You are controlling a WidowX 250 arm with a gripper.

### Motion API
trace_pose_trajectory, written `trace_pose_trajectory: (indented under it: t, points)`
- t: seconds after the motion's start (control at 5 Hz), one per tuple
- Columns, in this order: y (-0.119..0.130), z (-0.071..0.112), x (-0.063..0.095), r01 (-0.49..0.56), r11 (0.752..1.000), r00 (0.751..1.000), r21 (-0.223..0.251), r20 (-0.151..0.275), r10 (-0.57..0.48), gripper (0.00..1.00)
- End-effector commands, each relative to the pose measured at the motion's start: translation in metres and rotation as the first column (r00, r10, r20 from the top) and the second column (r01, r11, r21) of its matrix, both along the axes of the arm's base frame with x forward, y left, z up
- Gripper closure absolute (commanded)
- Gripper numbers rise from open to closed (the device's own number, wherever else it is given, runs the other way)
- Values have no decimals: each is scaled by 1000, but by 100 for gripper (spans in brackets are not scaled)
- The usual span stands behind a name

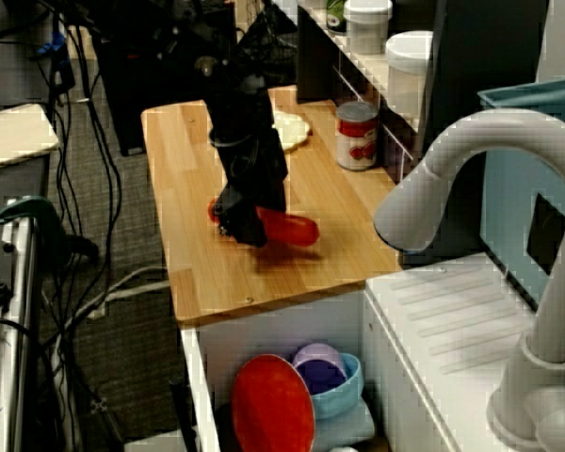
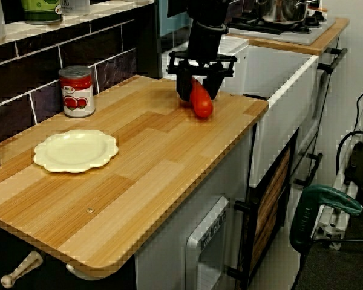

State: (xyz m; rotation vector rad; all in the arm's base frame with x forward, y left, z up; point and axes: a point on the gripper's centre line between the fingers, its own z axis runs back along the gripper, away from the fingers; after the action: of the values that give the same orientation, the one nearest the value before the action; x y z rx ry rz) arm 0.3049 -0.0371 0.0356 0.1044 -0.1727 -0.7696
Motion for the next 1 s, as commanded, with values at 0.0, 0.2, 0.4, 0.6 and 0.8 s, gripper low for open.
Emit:
trace_pose_trajectory:
  t: [0.0,0.2,0.4,0.6,0.8]
  points:
    - [13,11,-8,-7,1000,1000,12,-3,7,0]
    - [18,17,-7,-6,1000,1000,-22,-18,5,0]
    - [27,30,-5,-22,997,1000,-68,-23,21,0]
    - [37,43,-6,-47,994,999,-101,-18,46,0]
    - [55,52,-9,-83,988,997,-128,-14,81,0]
